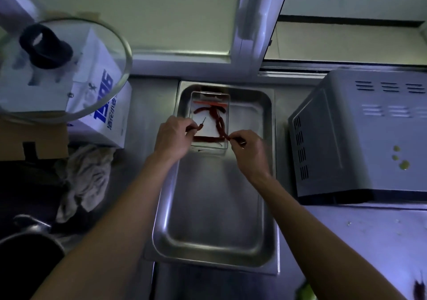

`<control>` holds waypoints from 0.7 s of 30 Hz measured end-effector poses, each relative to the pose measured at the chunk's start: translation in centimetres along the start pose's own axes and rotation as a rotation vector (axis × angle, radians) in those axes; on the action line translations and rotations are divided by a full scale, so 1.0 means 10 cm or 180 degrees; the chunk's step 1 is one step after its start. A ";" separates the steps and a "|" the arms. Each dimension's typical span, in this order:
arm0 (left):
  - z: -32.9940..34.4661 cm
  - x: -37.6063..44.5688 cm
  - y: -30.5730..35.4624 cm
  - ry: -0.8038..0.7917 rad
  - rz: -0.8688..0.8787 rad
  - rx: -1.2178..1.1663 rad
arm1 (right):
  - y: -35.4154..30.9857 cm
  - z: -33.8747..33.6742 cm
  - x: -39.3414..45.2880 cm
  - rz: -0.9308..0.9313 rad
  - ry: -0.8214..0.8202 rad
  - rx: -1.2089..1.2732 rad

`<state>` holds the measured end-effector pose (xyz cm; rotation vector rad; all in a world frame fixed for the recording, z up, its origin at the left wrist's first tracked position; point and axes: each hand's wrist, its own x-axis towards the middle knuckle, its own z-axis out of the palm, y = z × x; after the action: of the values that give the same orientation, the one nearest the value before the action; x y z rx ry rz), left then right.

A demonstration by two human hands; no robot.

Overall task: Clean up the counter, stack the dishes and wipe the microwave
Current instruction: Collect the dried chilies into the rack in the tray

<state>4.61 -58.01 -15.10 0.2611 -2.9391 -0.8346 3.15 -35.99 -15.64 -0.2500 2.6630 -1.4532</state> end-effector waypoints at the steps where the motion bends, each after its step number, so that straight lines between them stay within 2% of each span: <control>1: 0.02 0.06 0.00 -0.0016 0.0047 0.0013 | 0.02 0.02 0.05 0.0019 -0.0007 0.0002; 14: 0.51 0.47 0.04 -0.0184 0.0351 0.0216 | 0.35 0.03 0.43 0.0241 0.0182 0.0146; 21: 0.54 0.42 -0.06 0.0072 0.0275 0.0246 | 0.37 0.05 0.48 0.0196 0.0149 0.0102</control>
<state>-0.13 -56.47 -19.90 0.1460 -2.9416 -0.7036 -1.84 -35.36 -19.07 -0.1317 2.6557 -1.5000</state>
